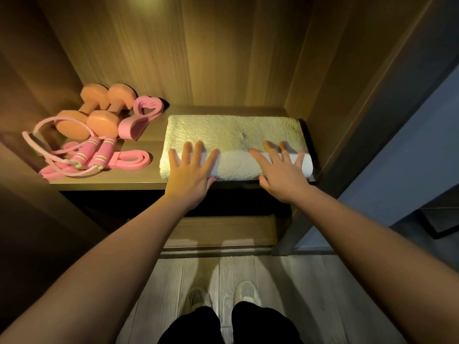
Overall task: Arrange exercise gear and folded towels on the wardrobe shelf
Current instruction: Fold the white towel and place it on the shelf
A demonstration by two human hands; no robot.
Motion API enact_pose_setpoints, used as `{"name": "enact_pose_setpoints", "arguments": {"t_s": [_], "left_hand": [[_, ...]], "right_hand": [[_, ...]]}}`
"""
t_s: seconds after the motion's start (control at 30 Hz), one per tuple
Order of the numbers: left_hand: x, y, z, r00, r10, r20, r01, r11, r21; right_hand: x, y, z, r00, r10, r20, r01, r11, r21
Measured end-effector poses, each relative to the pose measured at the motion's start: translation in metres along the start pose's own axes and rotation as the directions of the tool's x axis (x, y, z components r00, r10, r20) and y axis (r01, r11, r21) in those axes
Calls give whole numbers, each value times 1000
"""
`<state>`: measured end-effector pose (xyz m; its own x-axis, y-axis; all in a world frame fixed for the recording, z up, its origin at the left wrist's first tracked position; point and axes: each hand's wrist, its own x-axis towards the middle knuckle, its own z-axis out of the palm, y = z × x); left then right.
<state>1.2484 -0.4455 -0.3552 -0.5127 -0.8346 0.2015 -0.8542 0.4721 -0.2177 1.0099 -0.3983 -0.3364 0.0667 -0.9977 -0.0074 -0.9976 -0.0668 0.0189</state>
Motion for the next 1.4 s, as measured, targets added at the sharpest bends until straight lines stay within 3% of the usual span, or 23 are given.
{"name": "enact_pose_setpoints", "arguments": {"t_s": [0.27, 0.57, 0.87, 1.07, 1.23, 1.4], "left_hand": [[65, -5, 21, 1000, -8, 0, 8, 1000, -16], [136, -18, 38, 999, 4, -47, -3, 1000, 27], [172, -29, 48, 996, -1, -86, 2, 1000, 10], [181, -37, 29, 999, 34, -10, -35, 997, -68], [201, -44, 17, 988, 51, 149, -25, 985, -170], [214, -52, 36, 975, 15, 223, 30, 979, -199]], "right_hand": [[68, 30, 8, 994, 65, 87, -71, 995, 65], [135, 56, 21, 991, 38, -125, -27, 996, 90], [180, 67, 22, 991, 52, -122, -45, 997, 60], [186, 65, 0, 999, 26, -48, -18, 987, 160], [212, 27, -18, 989, -104, -110, 121, 979, 162], [233, 38, -5, 999, 15, -40, -11, 994, 110]]}}
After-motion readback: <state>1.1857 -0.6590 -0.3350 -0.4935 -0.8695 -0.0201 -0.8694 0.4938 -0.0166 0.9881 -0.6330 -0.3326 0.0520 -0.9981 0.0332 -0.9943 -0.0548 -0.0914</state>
